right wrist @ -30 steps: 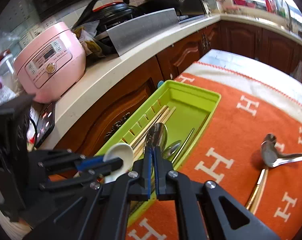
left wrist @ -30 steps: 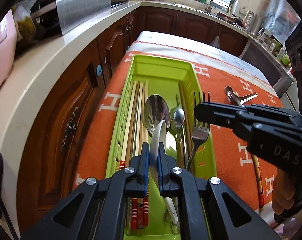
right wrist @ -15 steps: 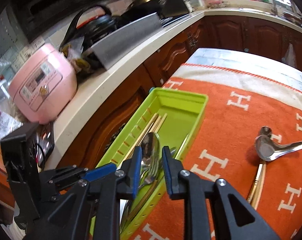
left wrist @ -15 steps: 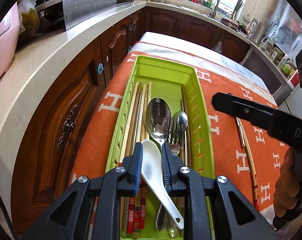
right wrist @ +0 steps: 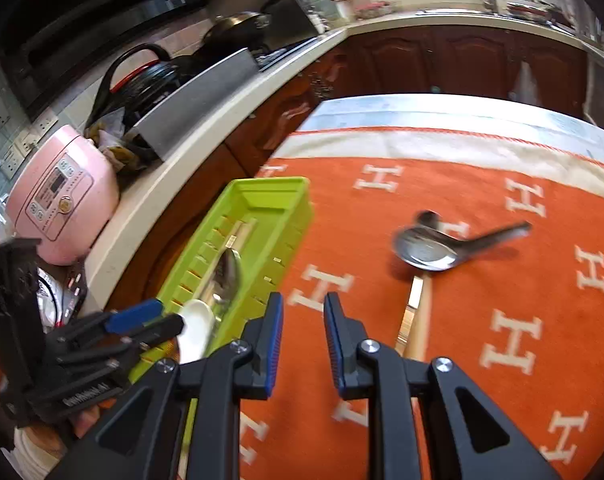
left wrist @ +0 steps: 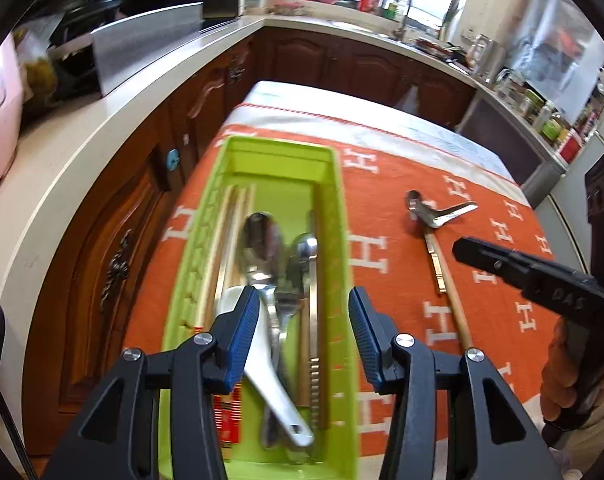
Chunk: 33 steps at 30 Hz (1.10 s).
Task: Organize utensils
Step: 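Move both open tools back toward the steel spoon and chopsticks on the blanket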
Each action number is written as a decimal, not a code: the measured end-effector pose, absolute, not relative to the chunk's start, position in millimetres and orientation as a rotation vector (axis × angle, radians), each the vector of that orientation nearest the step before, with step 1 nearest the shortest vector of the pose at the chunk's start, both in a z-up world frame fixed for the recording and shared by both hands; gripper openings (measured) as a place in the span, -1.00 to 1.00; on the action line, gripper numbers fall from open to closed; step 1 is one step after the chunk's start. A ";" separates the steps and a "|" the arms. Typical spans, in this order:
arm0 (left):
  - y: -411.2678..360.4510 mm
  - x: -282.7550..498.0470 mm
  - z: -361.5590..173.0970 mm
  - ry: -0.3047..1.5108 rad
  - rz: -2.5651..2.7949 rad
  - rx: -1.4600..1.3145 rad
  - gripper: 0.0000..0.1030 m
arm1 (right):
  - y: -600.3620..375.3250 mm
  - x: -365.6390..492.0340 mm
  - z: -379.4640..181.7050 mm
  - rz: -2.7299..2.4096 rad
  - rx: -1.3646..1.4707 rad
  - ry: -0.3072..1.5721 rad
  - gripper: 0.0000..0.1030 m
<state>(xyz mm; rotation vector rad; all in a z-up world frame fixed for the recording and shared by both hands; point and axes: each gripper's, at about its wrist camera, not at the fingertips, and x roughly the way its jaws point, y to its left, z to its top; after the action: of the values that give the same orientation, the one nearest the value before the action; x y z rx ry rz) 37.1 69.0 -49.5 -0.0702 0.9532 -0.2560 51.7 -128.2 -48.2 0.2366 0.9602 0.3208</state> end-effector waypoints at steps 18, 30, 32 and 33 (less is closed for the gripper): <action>-35.5 60.3 -52.8 1.026 -0.442 -0.075 -0.13 | -212.8 69.3 -30.4 0.162 0.210 0.882 -0.60; -47.3 108.3 -85.2 1.118 -0.376 -0.120 -0.13 | -207.2 149.9 -42.7 0.248 0.103 0.964 -0.60; -49.9 111.3 -89.2 1.132 -0.368 -0.121 -0.13 | -208.3 162.6 -56.3 0.259 0.099 1.016 -0.60; -49.8 112.6 -90.2 1.134 -0.367 -0.120 -0.13 | -209.6 165.8 -61.2 0.262 0.104 1.035 -0.60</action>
<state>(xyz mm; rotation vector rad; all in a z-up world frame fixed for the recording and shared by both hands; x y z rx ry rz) 112.6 -49.8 -90.2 -0.1199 1.1344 -0.3665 165.8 -209.5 -61.2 0.1042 1.0346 0.2623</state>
